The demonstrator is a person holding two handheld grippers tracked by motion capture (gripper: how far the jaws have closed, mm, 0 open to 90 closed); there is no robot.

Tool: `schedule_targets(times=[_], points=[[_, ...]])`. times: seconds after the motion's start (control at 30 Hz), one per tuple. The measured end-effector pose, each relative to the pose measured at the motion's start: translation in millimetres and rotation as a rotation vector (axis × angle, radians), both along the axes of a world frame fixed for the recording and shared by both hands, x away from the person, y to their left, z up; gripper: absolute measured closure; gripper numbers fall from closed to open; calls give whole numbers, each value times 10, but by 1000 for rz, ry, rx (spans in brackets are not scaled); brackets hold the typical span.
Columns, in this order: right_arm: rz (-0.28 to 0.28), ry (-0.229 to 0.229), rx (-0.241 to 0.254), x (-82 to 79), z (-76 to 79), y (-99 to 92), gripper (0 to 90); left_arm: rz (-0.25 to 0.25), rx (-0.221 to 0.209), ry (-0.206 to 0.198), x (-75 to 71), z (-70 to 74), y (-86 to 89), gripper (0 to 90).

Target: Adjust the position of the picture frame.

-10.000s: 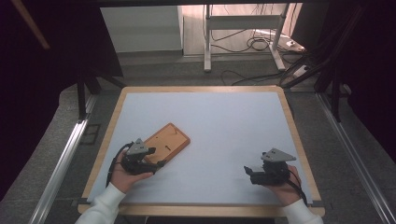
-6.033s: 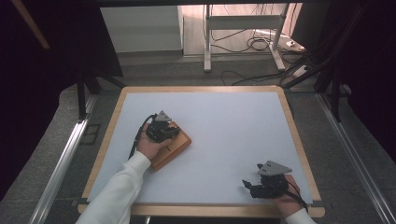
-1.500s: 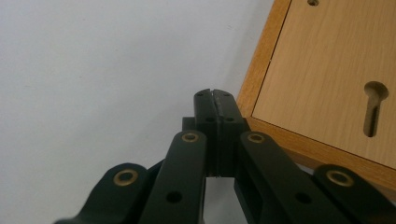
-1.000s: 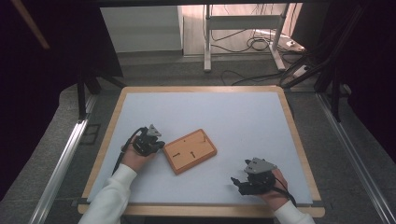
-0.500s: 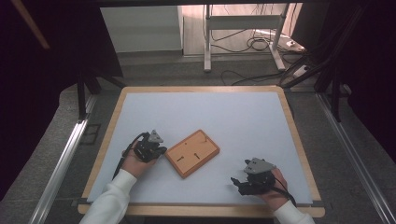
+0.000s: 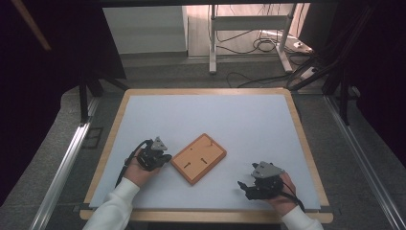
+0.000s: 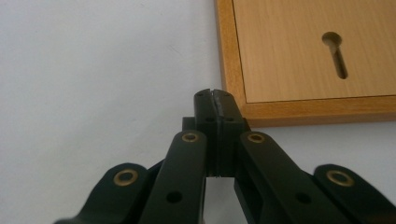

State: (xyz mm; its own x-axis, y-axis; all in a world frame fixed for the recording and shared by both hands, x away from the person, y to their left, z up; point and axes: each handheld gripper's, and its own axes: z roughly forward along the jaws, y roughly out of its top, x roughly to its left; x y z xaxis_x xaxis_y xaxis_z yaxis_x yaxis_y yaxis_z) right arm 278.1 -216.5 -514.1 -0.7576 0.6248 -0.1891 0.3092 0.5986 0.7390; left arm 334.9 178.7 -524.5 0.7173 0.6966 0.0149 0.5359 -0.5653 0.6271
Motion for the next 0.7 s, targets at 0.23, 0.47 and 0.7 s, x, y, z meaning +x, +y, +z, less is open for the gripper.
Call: schedule_targets(times=[0.23,0.47,0.7], points=[[2,-5,-7,9,-5,-11,184,3,-3,25,16,-60,16,900],[-1,-7,-8,18,-2,-25,184,-18,-2,29,-18,-52,-31,900],[-1,-8,-10,17,-2,-26,184,-50,-9,35,-114,-50,-125,900]])
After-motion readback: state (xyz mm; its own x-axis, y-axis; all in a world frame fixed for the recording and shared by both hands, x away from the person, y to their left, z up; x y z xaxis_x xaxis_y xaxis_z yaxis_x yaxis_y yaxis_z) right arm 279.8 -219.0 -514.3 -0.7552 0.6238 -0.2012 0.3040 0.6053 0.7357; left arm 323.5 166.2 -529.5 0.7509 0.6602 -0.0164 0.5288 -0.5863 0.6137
